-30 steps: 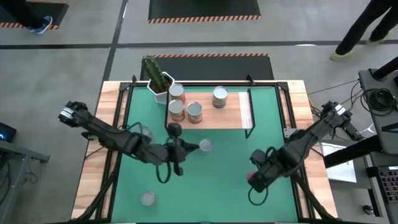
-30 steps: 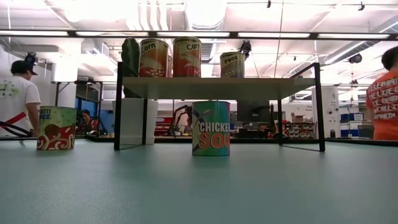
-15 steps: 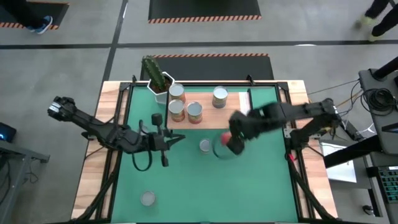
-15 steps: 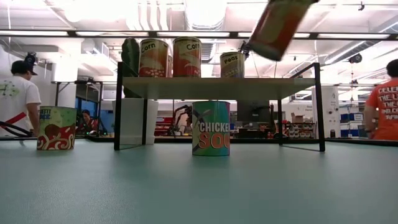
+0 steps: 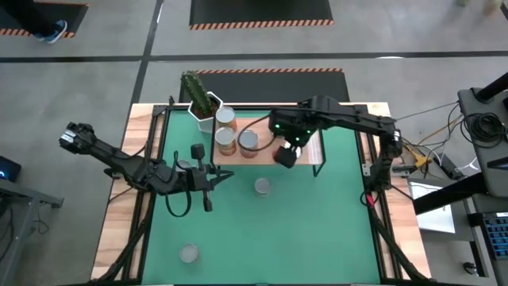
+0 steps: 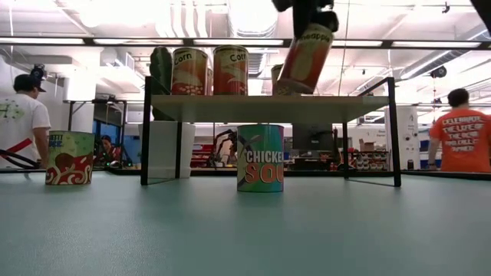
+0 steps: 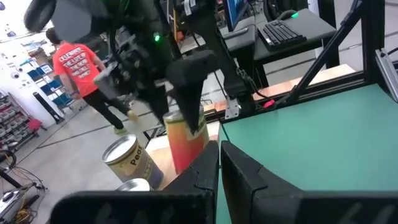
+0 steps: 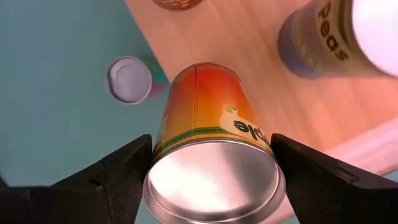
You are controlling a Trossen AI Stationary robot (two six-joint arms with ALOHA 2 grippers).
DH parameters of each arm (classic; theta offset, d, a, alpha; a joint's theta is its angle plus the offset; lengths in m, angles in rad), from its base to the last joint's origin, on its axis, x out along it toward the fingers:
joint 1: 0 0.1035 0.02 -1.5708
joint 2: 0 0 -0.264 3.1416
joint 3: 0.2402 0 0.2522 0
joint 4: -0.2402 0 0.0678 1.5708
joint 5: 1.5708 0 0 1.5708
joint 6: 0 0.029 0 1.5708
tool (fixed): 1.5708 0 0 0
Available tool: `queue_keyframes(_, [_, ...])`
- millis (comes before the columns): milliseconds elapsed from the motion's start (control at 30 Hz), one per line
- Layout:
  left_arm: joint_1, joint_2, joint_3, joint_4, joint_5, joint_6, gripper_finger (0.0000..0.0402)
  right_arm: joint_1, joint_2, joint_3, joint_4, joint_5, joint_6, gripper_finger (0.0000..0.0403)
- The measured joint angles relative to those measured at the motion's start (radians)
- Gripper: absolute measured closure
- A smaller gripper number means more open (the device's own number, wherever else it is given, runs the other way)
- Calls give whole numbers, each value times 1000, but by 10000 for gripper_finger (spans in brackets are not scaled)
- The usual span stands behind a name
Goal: Pick and place cans onto a shelf
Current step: Put the canned pineapple on the shelf
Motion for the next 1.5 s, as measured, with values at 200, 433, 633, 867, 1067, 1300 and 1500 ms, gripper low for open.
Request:
queue_keyframes(200, [0,0,0,0,1,0,402,-15,46,25,-3,0,-40,101])
queue_keyframes(433, [0,0,0,0,4,0,402,-22,55,26,5,2,-59,79])
queue_keyframes(633, [0,0,0,0,3,0,402,-35,57,24,6,40,-58,50])
queue_keyframes(867, [0,1,0,0,3,0,402,-40,52,24,12,71,-52,53])
queue_keyframes(1067, [0,1,0,0,5,0,402,-39,13,24,17,80,-39,60])
queue_keyframes(1300, [-5,2,0,0,7,-8,402,-6,-112,18,49,192,-78,73])
queue_keyframes(1500, [-5,2,0,0,8,-8,402,85,-273,-121,214,207,-125,78])
